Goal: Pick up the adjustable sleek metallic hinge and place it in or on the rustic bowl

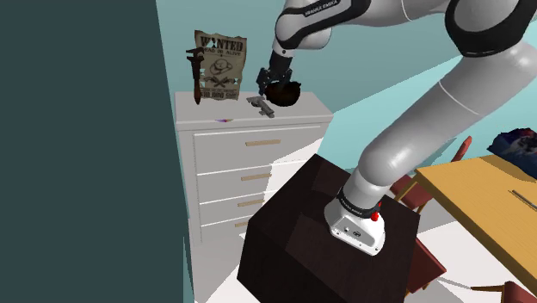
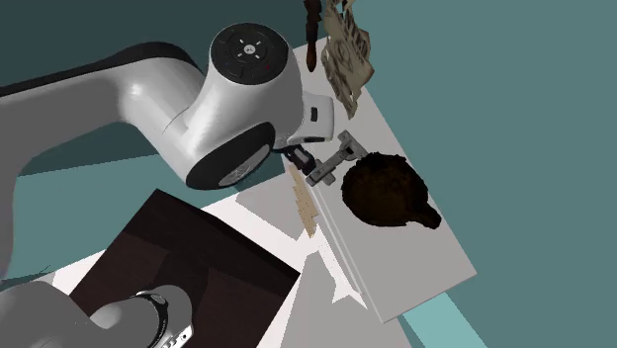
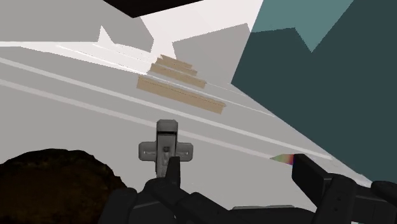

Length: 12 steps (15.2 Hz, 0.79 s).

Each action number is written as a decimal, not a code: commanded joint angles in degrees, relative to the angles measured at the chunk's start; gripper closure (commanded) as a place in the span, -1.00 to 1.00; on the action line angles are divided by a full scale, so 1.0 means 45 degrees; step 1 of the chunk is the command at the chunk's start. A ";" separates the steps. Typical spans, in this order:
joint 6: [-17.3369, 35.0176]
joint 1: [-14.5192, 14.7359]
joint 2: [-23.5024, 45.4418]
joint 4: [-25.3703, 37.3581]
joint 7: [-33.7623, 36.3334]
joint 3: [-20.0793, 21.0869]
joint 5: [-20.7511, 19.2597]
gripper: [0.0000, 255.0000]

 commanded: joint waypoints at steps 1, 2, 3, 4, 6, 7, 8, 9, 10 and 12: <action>0.0647 -0.0071 0.1008 0.0361 -0.0268 -0.0226 0.0232 -1.00; 0.0903 -0.0110 0.1470 0.0557 -0.0406 -0.0324 0.0371 -1.00; 0.1146 -0.0151 0.1935 0.0768 -0.0550 -0.0417 0.0525 -1.00; 0.1373 -0.0191 0.2403 0.0995 -0.0702 -0.0507 0.0692 -1.00; 0.1780 -0.0294 0.3347 0.1493 -0.1023 -0.0654 0.1068 -1.00; 0.1960 -0.0360 0.3822 0.1765 -0.1190 -0.0708 0.1271 -1.00; 0.2124 -0.0440 0.4298 0.2052 -0.1357 -0.0747 0.1482 -1.00; 0.2251 -0.0517 0.4704 0.2309 -0.1499 -0.0768 0.1664 -1.00; 0.2398 -0.0523 0.4831 0.2284 -0.1537 -0.0742 0.1721 -1.00; 0.2691 -0.0527 0.5091 0.2243 -0.1619 -0.0699 0.1842 -1.00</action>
